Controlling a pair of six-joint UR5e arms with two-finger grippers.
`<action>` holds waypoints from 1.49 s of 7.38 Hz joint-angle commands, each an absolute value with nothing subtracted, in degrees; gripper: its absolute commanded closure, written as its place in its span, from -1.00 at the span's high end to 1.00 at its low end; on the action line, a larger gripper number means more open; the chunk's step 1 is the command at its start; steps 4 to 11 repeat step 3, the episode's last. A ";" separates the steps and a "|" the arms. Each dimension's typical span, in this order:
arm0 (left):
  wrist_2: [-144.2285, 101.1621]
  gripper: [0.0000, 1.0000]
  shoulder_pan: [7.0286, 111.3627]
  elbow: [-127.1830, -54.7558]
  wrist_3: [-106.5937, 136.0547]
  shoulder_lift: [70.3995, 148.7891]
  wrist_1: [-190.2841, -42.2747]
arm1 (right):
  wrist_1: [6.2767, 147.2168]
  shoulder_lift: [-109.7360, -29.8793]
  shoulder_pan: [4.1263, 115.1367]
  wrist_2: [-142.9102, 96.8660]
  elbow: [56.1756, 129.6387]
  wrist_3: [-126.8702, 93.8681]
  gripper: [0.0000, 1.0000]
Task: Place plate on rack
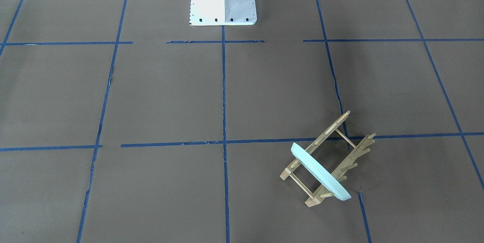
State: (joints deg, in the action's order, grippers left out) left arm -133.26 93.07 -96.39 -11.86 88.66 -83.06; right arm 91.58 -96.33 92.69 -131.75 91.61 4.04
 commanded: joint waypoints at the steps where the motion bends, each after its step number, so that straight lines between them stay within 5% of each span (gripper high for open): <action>1: -133.24 1.00 93.08 -96.42 -11.87 88.59 -82.97 | 91.58 -96.33 92.72 -131.75 91.58 4.04 1.00; 11: -133.24 1.00 93.16 -96.68 -11.87 88.07 -83.06 | 91.58 -96.33 92.64 -131.75 91.58 4.04 1.00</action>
